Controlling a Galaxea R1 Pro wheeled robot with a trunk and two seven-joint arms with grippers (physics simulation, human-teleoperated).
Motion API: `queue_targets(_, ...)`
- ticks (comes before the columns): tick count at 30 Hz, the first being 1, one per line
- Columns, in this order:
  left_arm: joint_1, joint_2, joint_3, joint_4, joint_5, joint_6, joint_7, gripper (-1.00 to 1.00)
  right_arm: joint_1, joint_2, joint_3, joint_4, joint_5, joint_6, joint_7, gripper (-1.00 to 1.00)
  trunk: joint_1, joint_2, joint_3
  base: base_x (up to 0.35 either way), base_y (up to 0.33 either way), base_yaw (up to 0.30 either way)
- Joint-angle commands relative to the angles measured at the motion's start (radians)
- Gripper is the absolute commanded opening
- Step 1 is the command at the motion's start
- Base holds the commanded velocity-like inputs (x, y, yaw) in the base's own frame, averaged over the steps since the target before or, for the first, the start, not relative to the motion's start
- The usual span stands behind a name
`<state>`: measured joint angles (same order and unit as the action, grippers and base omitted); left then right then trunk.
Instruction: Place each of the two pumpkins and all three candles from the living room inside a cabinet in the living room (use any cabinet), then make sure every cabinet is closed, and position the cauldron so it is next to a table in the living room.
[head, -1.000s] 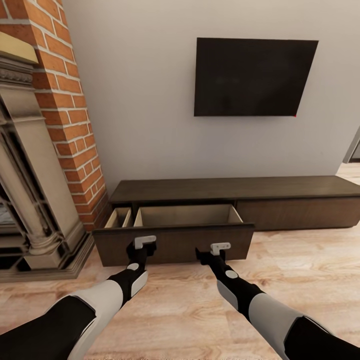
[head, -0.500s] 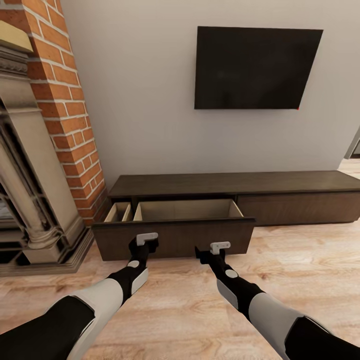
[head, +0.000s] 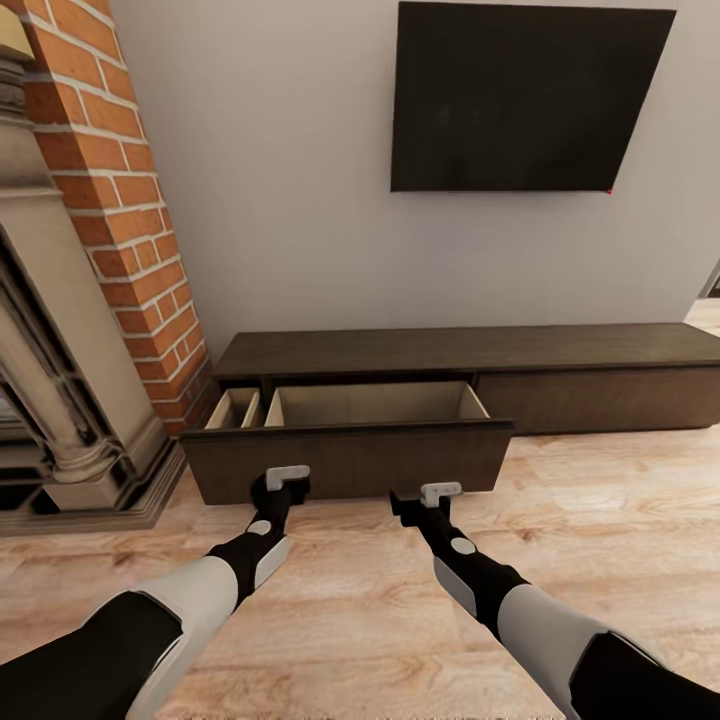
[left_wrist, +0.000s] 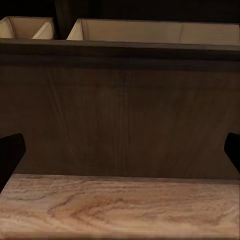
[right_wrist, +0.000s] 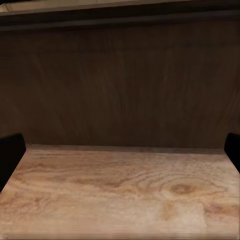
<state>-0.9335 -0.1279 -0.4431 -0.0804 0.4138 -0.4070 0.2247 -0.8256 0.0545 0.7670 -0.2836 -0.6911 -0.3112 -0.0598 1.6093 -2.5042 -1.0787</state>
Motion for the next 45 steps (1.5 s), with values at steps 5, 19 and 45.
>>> queue_targets(5,-0.001,0.001,-0.008,0.0,0.005,-0.004,0.005,1.0,-0.005,-0.001,0.008,-0.022,-0.005,-0.003,-0.006,1.0,0.002,-0.002,-0.02,0.0,0.0,0.0)
queue_targets(19,-0.001,0.002,-0.008,-0.001,0.005,-0.004,0.005,1.0,-0.006,0.003,0.01,-0.035,-0.005,-0.046,-0.006,1.0,0.008,-0.005,-0.074,0.0,0.0,0.0)
queue_targets(45,-0.001,0.002,-0.012,0.006,0.001,-0.193,0.002,1.0,-0.004,0.007,0.022,-0.027,-0.002,-0.173,0.0,1.0,0.01,-0.006,-0.09,0.021,0.0,0.0)
